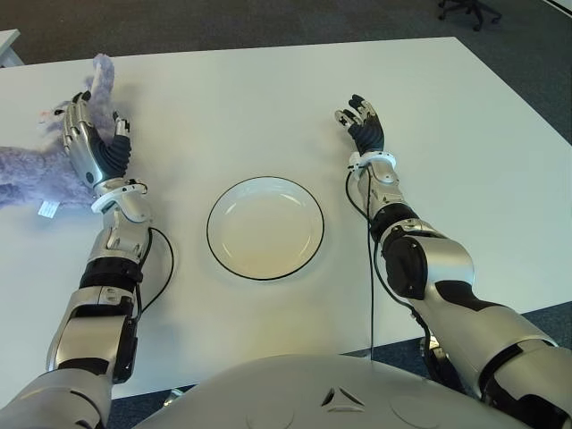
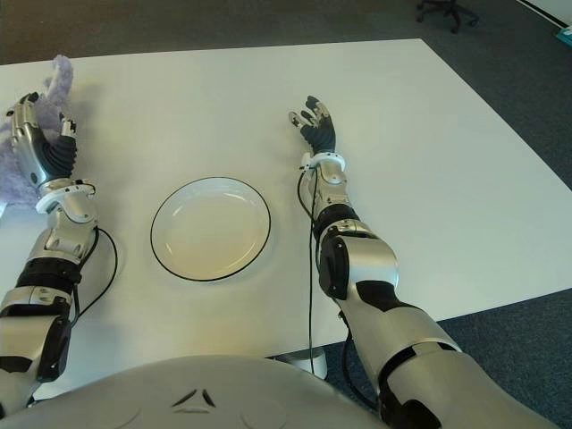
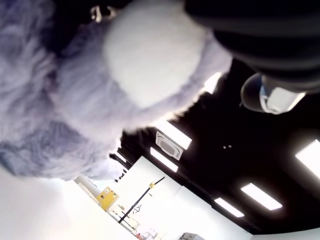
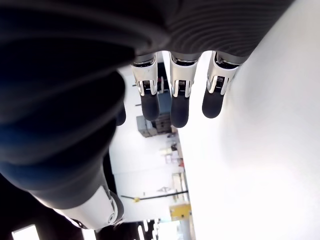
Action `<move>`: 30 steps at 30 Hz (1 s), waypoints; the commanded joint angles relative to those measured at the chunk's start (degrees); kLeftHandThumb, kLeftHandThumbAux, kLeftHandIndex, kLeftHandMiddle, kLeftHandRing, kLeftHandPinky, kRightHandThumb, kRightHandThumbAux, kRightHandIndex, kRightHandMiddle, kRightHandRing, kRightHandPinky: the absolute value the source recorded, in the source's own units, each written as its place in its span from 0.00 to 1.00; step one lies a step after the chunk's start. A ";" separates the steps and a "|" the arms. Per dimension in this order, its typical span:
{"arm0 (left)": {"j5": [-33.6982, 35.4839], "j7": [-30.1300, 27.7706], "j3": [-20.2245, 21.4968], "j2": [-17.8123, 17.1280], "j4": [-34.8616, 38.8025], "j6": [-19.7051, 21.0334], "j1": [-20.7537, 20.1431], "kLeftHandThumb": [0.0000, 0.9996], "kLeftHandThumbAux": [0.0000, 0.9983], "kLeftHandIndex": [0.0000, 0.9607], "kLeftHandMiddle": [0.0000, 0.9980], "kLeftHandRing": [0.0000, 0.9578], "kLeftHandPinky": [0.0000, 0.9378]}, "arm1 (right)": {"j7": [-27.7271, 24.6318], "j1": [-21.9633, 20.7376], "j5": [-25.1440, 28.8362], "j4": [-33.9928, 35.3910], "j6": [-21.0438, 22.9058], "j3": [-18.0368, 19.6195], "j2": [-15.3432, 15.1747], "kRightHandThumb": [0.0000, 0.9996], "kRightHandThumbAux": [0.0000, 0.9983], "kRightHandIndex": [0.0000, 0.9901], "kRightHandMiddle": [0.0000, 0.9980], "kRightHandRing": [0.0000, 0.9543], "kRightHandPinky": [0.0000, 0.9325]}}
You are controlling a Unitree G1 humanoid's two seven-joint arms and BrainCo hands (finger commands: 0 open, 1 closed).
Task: Put the doll into the plate.
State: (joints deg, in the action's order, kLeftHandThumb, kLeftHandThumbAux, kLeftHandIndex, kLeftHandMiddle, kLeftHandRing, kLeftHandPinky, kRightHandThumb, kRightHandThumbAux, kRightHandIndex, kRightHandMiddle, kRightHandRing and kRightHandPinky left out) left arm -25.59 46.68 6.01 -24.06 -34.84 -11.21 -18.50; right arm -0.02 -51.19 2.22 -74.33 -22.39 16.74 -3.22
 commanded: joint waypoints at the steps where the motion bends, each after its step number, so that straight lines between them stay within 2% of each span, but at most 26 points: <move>1: 2.33 -0.69 1.14 1.74 -1.34 0.18 2.56 0.53 0.30 0.14 0.13 0.11 0.09 | 0.74 3.65 -0.16 -2.37 3.33 -0.11 0.80 0.42 0.82 0.13 0.11 0.12 0.15; 11: 3.85 -1.49 2.60 2.45 -0.08 -0.01 3.24 0.52 0.30 0.16 0.15 0.13 0.12 | 0.46 3.68 0.48 -2.20 3.12 0.22 1.02 0.41 0.82 0.16 0.11 0.12 0.15; 18: 3.21 -0.60 2.83 2.32 0.25 -0.91 3.76 0.53 0.32 0.18 0.16 0.15 0.12 | 0.46 3.68 0.15 -2.16 2.95 -0.09 1.08 0.39 0.83 0.14 0.10 0.11 0.15; 30: 4.23 -2.06 3.83 2.89 1.78 -0.03 4.83 0.53 0.31 0.19 0.18 0.16 0.14 | 0.69 3.63 -0.13 -2.14 2.87 -0.62 1.15 0.39 0.82 0.14 0.10 0.10 0.15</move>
State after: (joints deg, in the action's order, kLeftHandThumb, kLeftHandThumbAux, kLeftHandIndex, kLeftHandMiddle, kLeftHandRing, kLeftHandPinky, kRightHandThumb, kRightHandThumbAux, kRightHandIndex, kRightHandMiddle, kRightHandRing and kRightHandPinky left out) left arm -22.79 45.76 9.50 -22.63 -32.06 -12.72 -16.26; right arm 0.12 -51.14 2.26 -74.19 -22.40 16.23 -2.96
